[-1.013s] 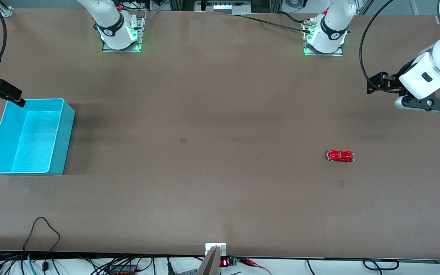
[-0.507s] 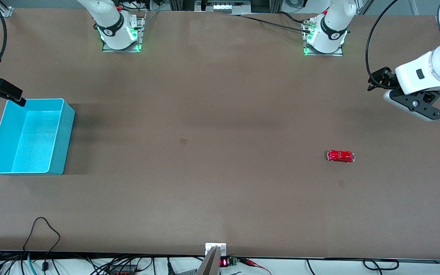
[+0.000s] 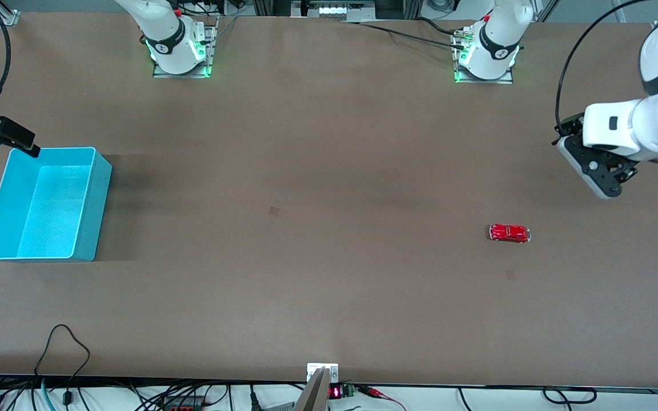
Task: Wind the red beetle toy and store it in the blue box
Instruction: 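Move the left gripper down over the red toy car, then close the left gripper on the red toy car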
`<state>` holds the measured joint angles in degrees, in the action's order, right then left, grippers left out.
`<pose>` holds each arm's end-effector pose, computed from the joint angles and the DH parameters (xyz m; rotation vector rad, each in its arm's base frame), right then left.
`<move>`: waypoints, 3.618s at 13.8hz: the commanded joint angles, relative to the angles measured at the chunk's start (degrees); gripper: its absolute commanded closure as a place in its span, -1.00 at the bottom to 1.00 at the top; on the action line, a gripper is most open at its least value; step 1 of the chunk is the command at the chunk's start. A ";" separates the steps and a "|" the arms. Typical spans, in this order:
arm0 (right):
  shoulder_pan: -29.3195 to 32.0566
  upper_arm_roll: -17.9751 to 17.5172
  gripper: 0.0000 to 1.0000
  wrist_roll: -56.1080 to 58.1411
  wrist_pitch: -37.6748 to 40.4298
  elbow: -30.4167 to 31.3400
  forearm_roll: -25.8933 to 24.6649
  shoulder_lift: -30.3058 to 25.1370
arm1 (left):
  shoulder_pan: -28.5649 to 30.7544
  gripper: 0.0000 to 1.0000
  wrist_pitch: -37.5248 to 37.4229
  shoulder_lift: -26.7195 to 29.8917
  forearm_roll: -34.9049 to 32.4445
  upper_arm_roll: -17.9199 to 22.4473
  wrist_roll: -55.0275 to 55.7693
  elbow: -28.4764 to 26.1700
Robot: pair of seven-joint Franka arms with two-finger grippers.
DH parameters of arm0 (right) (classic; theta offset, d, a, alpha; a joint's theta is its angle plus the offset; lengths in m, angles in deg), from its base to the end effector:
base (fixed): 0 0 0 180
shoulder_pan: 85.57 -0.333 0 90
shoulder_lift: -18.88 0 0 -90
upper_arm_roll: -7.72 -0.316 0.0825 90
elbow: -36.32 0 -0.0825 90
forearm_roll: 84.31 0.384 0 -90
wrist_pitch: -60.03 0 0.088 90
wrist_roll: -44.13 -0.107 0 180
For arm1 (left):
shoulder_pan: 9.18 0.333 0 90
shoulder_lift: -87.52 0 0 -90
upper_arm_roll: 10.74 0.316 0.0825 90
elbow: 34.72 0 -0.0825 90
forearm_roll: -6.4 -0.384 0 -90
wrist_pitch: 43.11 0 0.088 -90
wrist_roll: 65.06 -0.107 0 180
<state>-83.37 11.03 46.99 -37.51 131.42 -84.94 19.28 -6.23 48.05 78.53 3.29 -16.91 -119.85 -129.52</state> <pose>0.5639 -0.0553 0.5899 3.1264 -0.0703 0.0543 0.5854 -0.0237 0.4977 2.6723 -1.4949 -0.3285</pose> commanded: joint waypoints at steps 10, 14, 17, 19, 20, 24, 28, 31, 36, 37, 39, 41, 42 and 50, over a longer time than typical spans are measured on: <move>0.18 -0.06 -1.00 0.30 0.77 -0.45 0.02 -0.05 | 2.05 -1.00 30.89 -10.70 -3.48 -0.07 -26.06 -13.63; 0.18 -0.06 -1.00 0.30 0.69 -0.45 0.02 -0.05 | 2.14 -1.00 42.07 -12.53 -3.48 -0.16 -27.92 -18.40; 0.18 -0.06 -1.00 0.30 0.51 -0.45 0.02 0.03 | 2.32 -0.95 47.08 -16.66 -3.48 -0.16 -28.96 -18.75; 0.18 -0.06 -1.00 0.30 0.51 -0.45 0.02 0.03 | 2.50 -0.94 48.68 -17.99 -3.48 -0.16 -29.59 -18.75; 0.18 -0.06 -1.00 0.30 0.42 -0.45 0.02 0.03 | 2.50 -0.94 48.68 -18.43 -3.48 -0.16 -29.76 -18.75; 0.18 -0.06 -1.00 0.30 0.51 -0.45 0.02 0.03 | 2.58 -0.79 48.85 -19.40 -3.48 -0.07 -30.90 -18.67; 0.18 -0.06 -1.00 0.30 0.60 -0.45 0.02 0.03 | 2.58 -0.45 49.90 -19.93 -3.48 0.02 -31.34 -18.67; 0.27 -0.06 -1.00 0.30 0.42 -0.45 0.02 0.03 | 2.58 -0.45 51.31 -20.63 -3.48 0.02 -31.43 -18.67; 0.27 -0.06 -1.00 0.30 0.60 -0.45 0.02 0.03 | 3.38 -0.26 53.07 -21.42 -3.57 0.11 -33.71 -18.67; 0.27 -0.06 -1.00 0.30 0.60 -0.45 0.02 0.03 | 3.38 -0.17 53.07 -21.59 -3.57 0.11 -33.72 -18.67; 0.27 -0.06 -1.00 0.30 0.51 -0.45 0.02 0.03 | 3.29 0.13 53.07 -21.86 -3.57 0.11 -33.80 -18.58; 0.27 -0.06 -1.00 0.30 0.51 -0.45 0.02 0.12 | 3.20 0.50 52.81 -21.86 -3.48 0.11 -33.98 -18.58; 0.27 -0.06 -1.00 0.30 0.42 -0.45 0.02 0.04 | 3.20 0.52 52.64 -21.77 -3.48 0.11 -33.81 -18.58; 0.27 -0.06 -1.00 0.30 0.42 -0.45 0.02 0.12 | 3.38 0.54 52.37 -22.83 -3.39 0.46 -33.45 -18.14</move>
<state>-83.37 11.03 46.99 -37.45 131.43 -84.94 19.30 -3.13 100.33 57.21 0.56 -16.68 -152.74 -148.47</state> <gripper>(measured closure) 0.000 0.577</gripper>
